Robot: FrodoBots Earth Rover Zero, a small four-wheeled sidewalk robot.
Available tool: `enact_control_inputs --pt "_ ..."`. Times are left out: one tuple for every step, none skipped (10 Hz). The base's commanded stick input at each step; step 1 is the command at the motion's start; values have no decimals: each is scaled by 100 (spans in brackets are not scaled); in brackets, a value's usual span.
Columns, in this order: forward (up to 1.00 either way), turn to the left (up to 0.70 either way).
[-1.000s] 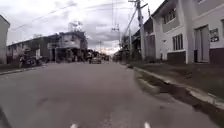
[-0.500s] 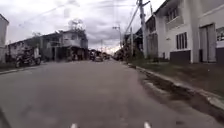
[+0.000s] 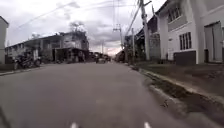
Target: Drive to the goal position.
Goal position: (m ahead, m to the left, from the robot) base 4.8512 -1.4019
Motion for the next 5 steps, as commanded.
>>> enact_control_inputs --pt "70 0" --pt "70 0" --pt "70 0" --pt "70 0" --pt "70 0"
